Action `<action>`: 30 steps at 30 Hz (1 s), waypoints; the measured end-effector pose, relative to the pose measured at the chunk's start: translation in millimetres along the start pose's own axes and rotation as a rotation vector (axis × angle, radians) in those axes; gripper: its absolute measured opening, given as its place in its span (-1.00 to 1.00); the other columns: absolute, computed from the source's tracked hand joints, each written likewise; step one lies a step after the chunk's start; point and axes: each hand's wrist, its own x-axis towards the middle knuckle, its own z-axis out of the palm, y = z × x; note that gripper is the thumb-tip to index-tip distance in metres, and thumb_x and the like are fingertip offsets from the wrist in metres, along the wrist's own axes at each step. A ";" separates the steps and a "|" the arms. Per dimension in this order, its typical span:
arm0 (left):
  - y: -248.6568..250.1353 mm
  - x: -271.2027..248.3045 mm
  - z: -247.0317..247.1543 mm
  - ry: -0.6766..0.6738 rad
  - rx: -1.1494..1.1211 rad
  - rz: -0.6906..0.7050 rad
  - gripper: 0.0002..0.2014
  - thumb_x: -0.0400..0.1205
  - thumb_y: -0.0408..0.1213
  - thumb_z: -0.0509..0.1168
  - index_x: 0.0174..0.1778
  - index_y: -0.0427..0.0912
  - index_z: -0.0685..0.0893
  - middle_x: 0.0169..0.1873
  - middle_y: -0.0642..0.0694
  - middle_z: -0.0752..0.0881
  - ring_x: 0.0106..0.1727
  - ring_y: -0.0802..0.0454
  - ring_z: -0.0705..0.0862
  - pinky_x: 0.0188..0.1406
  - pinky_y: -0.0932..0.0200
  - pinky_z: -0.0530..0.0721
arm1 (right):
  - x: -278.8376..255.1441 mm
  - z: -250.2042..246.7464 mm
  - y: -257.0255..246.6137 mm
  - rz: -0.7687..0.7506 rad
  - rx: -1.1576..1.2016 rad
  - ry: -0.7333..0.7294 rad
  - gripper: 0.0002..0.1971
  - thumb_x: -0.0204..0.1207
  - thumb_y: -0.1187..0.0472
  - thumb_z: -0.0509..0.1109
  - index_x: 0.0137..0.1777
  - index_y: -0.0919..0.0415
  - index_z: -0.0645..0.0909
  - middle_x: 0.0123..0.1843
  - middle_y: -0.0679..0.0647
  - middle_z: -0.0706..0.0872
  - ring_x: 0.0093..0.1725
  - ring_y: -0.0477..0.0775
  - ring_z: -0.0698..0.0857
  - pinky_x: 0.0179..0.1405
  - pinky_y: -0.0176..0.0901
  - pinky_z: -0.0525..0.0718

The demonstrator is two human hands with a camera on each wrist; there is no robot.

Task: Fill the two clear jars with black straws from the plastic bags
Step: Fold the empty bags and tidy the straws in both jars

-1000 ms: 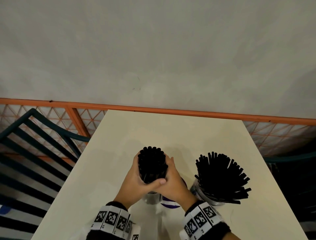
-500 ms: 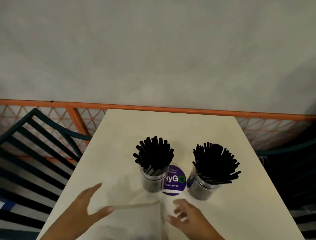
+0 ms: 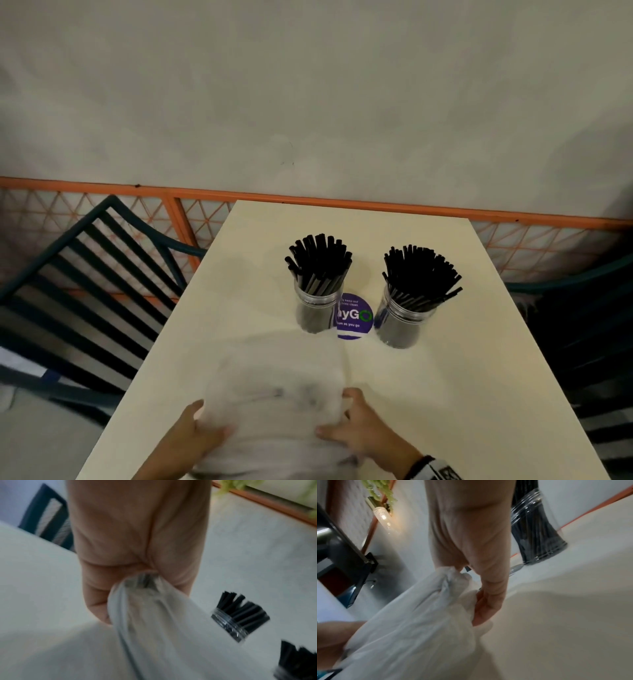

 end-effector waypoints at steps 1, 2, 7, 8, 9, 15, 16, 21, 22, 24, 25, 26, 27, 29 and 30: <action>-2.4 1.6 1.7 -0.008 -0.022 0.038 0.01 0.00 -0.01 0.61 0.39 -0.27 0.44 0.14 -0.26 0.73 0.04 -0.06 0.72 -0.03 0.13 0.61 | -2.3 -3.4 1.2 0.025 0.059 0.015 -0.14 0.18 0.15 0.67 0.29 0.12 0.12 0.15 0.16 0.65 0.11 0.08 0.68 0.12 -0.15 0.68; 2.4 -7.5 4.7 -0.031 -0.075 0.043 -0.07 -0.07 0.04 0.64 0.24 -0.22 0.59 0.06 -0.15 0.79 0.02 0.03 0.73 -0.03 0.18 0.62 | -7.0 -6.8 2.7 0.032 0.135 0.026 -0.08 0.14 0.17 0.69 0.34 0.09 0.09 0.20 0.19 0.66 0.15 0.12 0.69 0.16 -0.07 0.68; -4.5 -33.3 22.8 -0.070 -0.285 0.137 -0.67 0.46 -0.22 0.44 0.14 -0.12 0.61 -0.02 0.07 0.78 0.26 -0.04 0.62 -0.04 0.41 0.58 | -37.2 -20.0 12.2 0.071 0.374 -0.079 -0.35 0.17 0.28 0.62 0.29 0.34 0.51 0.06 0.19 0.81 0.06 0.22 0.77 0.00 0.01 0.73; -3.3 -39.5 25.8 -0.086 -0.377 0.135 -0.69 0.55 -0.40 0.33 0.22 -0.16 0.56 0.04 0.00 0.74 0.21 -0.09 0.64 -0.08 0.33 0.60 | -45.5 -22.4 11.8 0.035 0.410 -0.115 -0.51 0.31 0.36 0.54 0.26 0.26 0.55 0.05 0.17 0.83 0.06 0.21 0.78 0.03 0.04 0.72; -5.1 -41.9 28.7 -0.125 -0.466 0.077 -0.61 0.58 -0.49 0.24 0.33 -0.17 0.48 0.09 -0.07 0.70 0.14 -0.12 0.65 -0.12 0.20 0.63 | -52.3 -26.4 12.4 0.003 0.444 -0.141 -0.61 0.42 0.43 0.44 0.24 0.20 0.56 0.03 0.13 0.84 0.04 0.19 0.79 0.06 0.08 0.71; -6.6 -83.1 38.4 -0.130 -0.547 -0.079 -0.76 0.64 -0.55 0.05 0.01 -0.32 0.62 -0.26 -0.29 0.74 -0.42 0.03 0.71 -0.44 0.11 0.57 | -89.8 -41.4 13.6 0.021 0.679 -0.164 -0.68 0.51 0.17 0.19 0.07 0.33 0.68 -0.20 0.22 0.85 -0.27 0.16 0.82 -0.39 -0.17 0.75; -6.8 -89.1 42.7 -0.091 -0.556 -0.075 -0.73 0.65 -0.55 0.05 -0.09 -0.39 0.68 -0.20 -0.36 0.75 -0.32 0.01 0.74 -0.32 0.09 0.57 | -91.3 -41.8 16.7 0.022 0.708 -0.173 -0.68 0.56 0.24 0.14 -0.02 0.37 0.72 -0.27 0.23 0.85 -0.33 0.14 0.81 -0.46 -0.21 0.73; 30.7 -159.0 46.8 0.100 -0.380 0.061 -0.62 0.73 -0.36 -0.08 0.30 -0.56 0.46 0.45 -0.37 0.42 0.47 -0.20 0.35 0.45 0.24 0.19 | -117.3 -32.0 8.1 0.044 0.833 -0.084 -0.39 0.69 0.39 -0.04 -0.48 0.29 0.72 -0.70 0.11 0.68 -0.71 -0.04 0.67 -0.81 -0.41 0.51; 29.8 -162.1 45.7 0.079 -0.325 0.045 -0.60 0.74 -0.35 -0.12 0.32 -0.58 0.42 0.47 -0.39 0.38 0.44 -0.18 0.38 0.46 0.25 0.18 | -121.9 -28.7 6.3 0.052 0.855 -0.068 -0.39 0.69 0.38 -0.03 -0.50 0.33 0.72 -0.69 0.16 0.68 -0.72 0.01 0.66 -0.84 -0.40 0.50; 1.9 -128.0 41.3 0.061 -0.324 0.079 -0.67 0.71 -0.48 -0.07 0.35 -0.52 0.39 0.51 -0.43 0.29 0.27 -0.13 0.50 0.34 0.56 0.26 | -111.1 -29.7 20.6 0.071 0.876 0.015 -0.53 0.68 0.40 -0.03 -0.33 0.38 0.64 -0.72 0.20 0.67 -0.74 0.05 0.65 -0.89 -0.33 0.49; -7.2 -117.3 33.0 0.078 -0.314 0.059 -0.71 0.69 -0.48 0.01 0.30 -0.39 0.48 0.51 -0.42 0.30 0.22 -0.12 0.54 0.35 0.54 0.31 | -106.4 -29.4 23.6 0.090 0.871 0.058 -0.63 0.68 0.40 -0.02 -0.18 0.41 0.60 -0.68 0.24 0.69 -0.70 0.10 0.69 -0.87 -0.29 0.53; -7.3 -115.2 24.0 0.059 -0.336 0.127 -0.76 0.65 -0.36 0.13 0.20 -0.18 0.56 0.49 -0.38 0.37 0.20 -0.10 0.56 0.29 0.37 0.47 | -105.3 -27.3 22.4 0.092 0.885 0.054 -0.70 0.67 0.41 -0.01 -0.03 0.43 0.59 -0.58 0.29 0.73 -0.58 0.19 0.73 -0.80 -0.25 0.60; -13.3 -112.2 14.7 0.055 -0.328 0.261 -0.80 0.58 -0.22 0.22 0.11 -0.01 0.58 0.42 -0.29 0.46 0.22 -0.09 0.57 0.22 0.24 0.52 | -101.1 -25.3 22.5 0.114 0.871 0.072 -0.71 0.67 0.43 0.01 0.12 0.45 0.57 -0.44 0.33 0.77 -0.43 0.29 0.74 -0.74 -0.20 0.66; -16.6 -104.9 4.8 0.165 -0.139 0.445 -0.82 0.54 -0.07 0.31 0.05 0.13 0.53 0.25 -0.05 0.54 0.26 0.03 0.54 0.16 0.20 0.45 | -90.2 -22.3 28.3 0.196 0.833 0.141 -0.69 0.66 0.45 0.02 0.29 0.53 0.49 -0.32 0.32 0.77 -0.24 0.34 0.65 -0.71 -0.12 0.69; -16.8 -107.1 3.6 0.270 -0.048 0.588 -0.83 0.53 -0.04 0.32 0.00 0.14 0.52 0.15 0.04 0.54 0.18 0.15 0.55 0.12 0.31 0.45 | -84.7 -19.4 31.3 0.239 0.825 0.167 -0.67 0.66 0.45 0.03 0.33 0.56 0.46 -0.37 0.32 0.77 -0.25 0.34 0.63 -0.73 -0.11 0.68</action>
